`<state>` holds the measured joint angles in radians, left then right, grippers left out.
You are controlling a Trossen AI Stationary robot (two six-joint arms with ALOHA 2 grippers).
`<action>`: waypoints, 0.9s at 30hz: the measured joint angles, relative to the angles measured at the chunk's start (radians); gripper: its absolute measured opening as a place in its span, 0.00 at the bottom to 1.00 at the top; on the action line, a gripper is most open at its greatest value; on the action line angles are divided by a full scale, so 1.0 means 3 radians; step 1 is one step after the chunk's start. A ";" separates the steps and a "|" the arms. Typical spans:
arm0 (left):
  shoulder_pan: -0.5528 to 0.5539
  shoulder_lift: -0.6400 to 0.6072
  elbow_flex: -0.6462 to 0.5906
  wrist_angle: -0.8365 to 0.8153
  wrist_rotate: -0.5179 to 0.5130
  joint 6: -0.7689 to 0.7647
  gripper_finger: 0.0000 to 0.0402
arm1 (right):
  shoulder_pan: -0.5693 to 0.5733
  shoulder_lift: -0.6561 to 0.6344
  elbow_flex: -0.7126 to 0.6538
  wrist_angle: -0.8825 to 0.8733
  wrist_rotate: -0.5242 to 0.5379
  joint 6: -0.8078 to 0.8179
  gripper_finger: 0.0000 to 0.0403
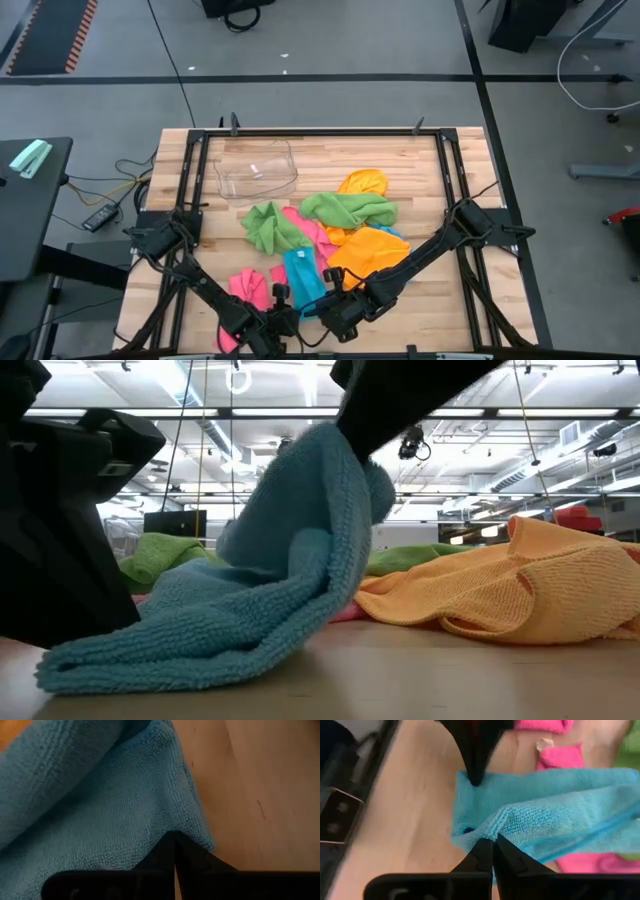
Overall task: Fold microfiber towels
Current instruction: Fold the left blue microfiber towel
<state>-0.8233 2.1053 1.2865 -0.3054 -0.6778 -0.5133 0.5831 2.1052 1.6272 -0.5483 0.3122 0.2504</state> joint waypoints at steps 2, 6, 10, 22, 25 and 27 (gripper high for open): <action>0.0000 0.0001 0.0000 0.0002 -0.0007 0.0000 0.04 | 0.0000 0.0006 0.0000 0.0078 -0.0003 -0.0024 0.06; -0.0001 0.0001 -0.0001 0.0009 -0.0005 -0.0003 0.05 | -0.0006 0.0039 -0.0070 0.0341 0.0011 -0.0118 0.14; -0.0017 0.0003 -0.0005 0.0013 -0.0027 -0.0019 0.02 | -0.0030 0.0062 -0.0227 0.0575 0.0072 -0.0150 0.26; -0.0039 0.0007 -0.0005 0.0008 -0.0106 -0.0084 0.05 | -0.0090 0.0064 -0.0517 0.1503 0.0063 -0.0102 0.44; -0.0041 0.0007 -0.0005 0.0006 -0.0109 -0.0083 0.03 | -0.0078 0.0054 -0.0402 0.1382 0.0045 -0.0155 0.44; -0.0041 0.0007 -0.0005 0.0004 -0.0110 -0.0084 0.02 | -0.0078 0.0054 -0.0308 0.1191 -0.0003 -0.0157 0.44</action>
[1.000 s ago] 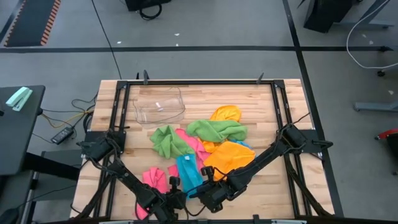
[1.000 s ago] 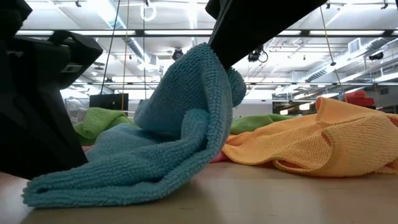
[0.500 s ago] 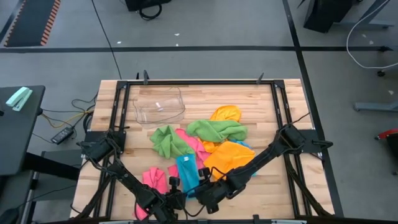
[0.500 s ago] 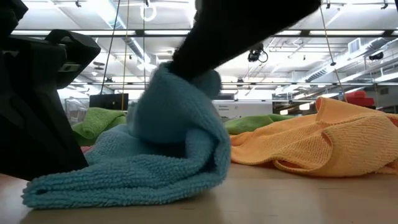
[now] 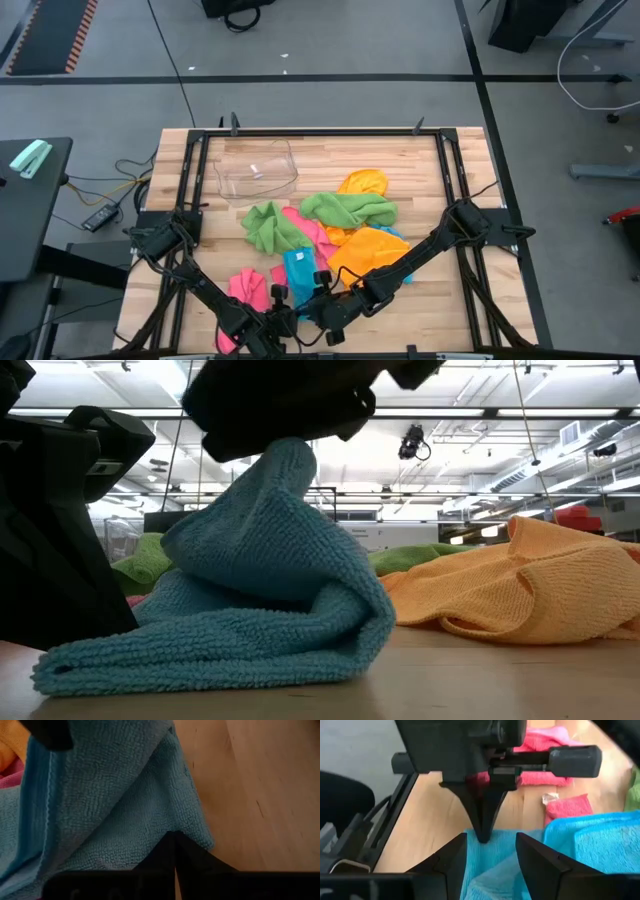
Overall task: Fold microfiber towels
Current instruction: Fold the left blue microfiber towel
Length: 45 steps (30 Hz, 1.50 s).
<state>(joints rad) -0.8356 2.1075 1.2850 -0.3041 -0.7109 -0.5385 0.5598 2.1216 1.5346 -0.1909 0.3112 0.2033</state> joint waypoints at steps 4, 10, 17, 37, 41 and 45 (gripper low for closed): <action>-0.0015 0.0000 0.0000 -0.0002 -0.0002 0.0000 0.04 | -0.0003 -0.0004 0.0205 -0.0512 -0.0046 0.0022 0.44; -0.0019 0.0000 0.0000 -0.0006 -0.0010 0.0000 0.06 | 0.0018 -0.0014 0.0495 -0.0854 0.0003 0.0053 0.43; -0.0037 0.0000 0.0000 -0.0014 -0.0011 0.0000 0.02 | 0.0021 -0.0034 0.0569 -0.1395 0.0165 0.0094 0.43; -0.0043 0.0000 0.0000 -0.0023 -0.0011 -0.0009 0.03 | -0.0144 -0.0017 -0.0761 0.1211 -0.0048 0.0118 0.43; -0.0039 0.0000 0.0000 -0.0022 -0.0016 -0.0009 0.07 | -0.0206 -0.0015 -0.0916 0.1534 -0.0080 0.0180 0.43; -0.0039 0.0000 0.0000 -0.0022 -0.0033 -0.0001 0.05 | -0.0198 0.0041 -0.0953 0.1860 -0.0208 0.0185 0.43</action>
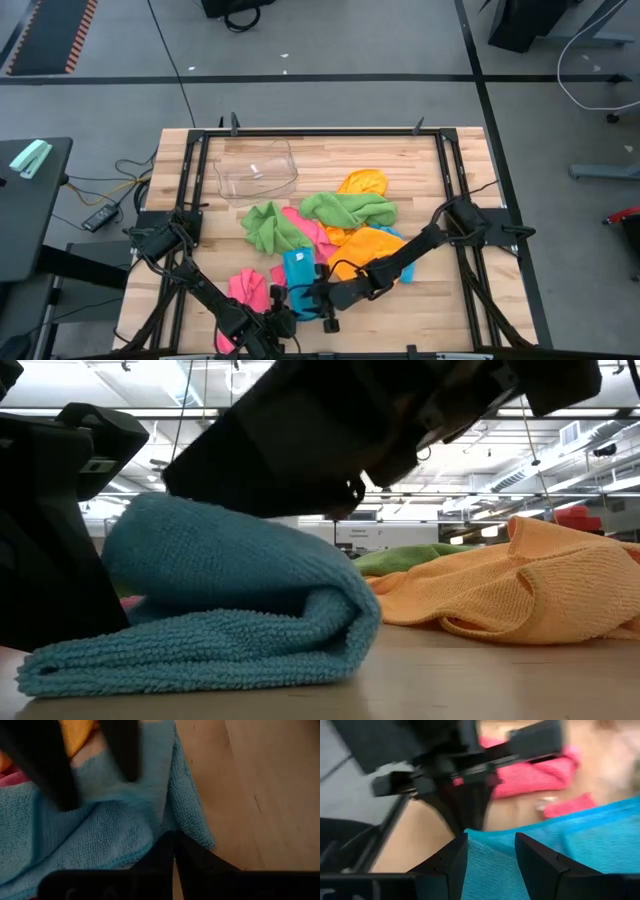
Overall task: Fold microfiber towels
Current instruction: Fold the left blue microfiber towel
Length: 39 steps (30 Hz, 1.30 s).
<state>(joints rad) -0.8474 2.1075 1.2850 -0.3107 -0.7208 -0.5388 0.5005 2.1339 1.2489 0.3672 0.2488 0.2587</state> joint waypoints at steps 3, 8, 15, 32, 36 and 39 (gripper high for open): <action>0.0000 0.0000 0.0000 0.0001 -0.0001 0.0001 0.03 | 0.0030 0.0070 0.0067 0.0109 -0.0056 0.0018 0.43; 0.0000 0.0000 0.0000 0.0018 -0.0003 0.0000 0.03 | 0.0100 -0.0046 0.0193 -0.0224 0.0223 -0.0211 0.43; -0.0011 0.0000 0.0000 0.0027 -0.0004 -0.0015 0.07 | -0.0019 -0.0260 0.0213 -0.0859 0.0871 -0.0275 0.43; -0.0018 0.0000 0.0000 0.0028 -0.0009 -0.0005 0.06 | -0.0082 -0.0204 0.0158 -0.1333 0.0564 -0.0127 0.43; -0.0006 0.0000 0.0000 0.0051 -0.0013 -0.0003 0.05 | -0.0062 0.0002 0.0157 -0.0878 0.0267 -0.0067 0.43; -0.0006 0.0000 0.0000 0.0052 -0.0013 -0.0013 0.03 | -0.0010 0.0114 0.0154 -0.0616 0.0132 -0.0007 0.43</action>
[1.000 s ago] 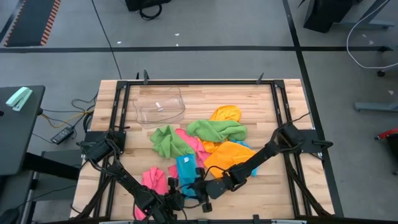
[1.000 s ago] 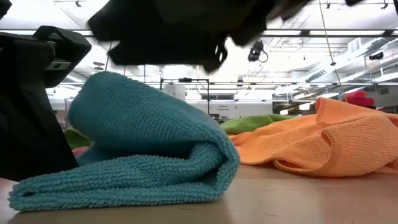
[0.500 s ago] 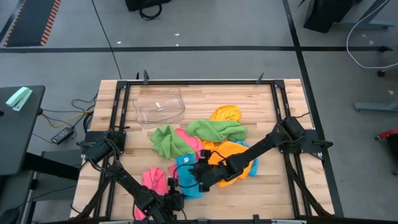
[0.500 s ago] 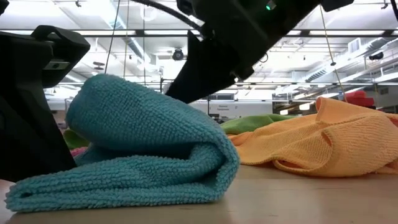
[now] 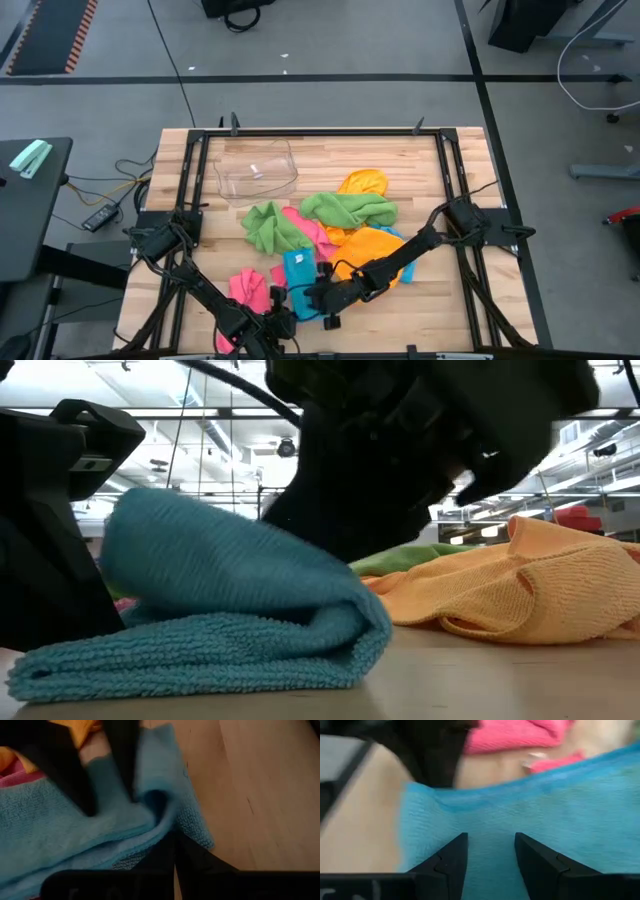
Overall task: Fold microfiber towels
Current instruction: Fold the left blue microfiber towel
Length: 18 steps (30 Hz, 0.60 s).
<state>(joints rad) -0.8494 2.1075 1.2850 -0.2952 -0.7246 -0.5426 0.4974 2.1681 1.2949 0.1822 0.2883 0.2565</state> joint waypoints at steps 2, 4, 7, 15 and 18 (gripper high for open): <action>0.0000 0.0000 0.0000 0.0000 0.0000 -0.0001 0.03 | 0.0030 -0.0007 0.0002 0.0107 0.0001 0.0024 0.43; 0.0000 0.0000 0.0000 0.0000 0.0000 0.0000 0.03 | 0.0060 -0.0023 0.0014 0.0128 0.0001 0.0058 0.43; 0.0013 0.0000 0.0000 -0.0001 0.0000 0.0000 0.05 | 0.0109 -0.0027 0.0044 0.0113 -0.0037 0.0059 0.43; 0.0019 -0.0001 0.0000 0.0022 -0.0001 -0.0005 0.05 | 0.0111 0.0069 0.0036 0.0084 -0.0035 0.0121 0.43; 0.0010 -0.0001 0.0000 0.0043 -0.0001 0.0003 0.03 | 0.0118 0.0111 0.0039 0.0111 -0.0086 0.0121 0.43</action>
<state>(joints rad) -0.8463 2.1071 1.2850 -0.2824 -0.7249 -0.5418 0.5328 2.2013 1.3067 0.2157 0.2626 0.2927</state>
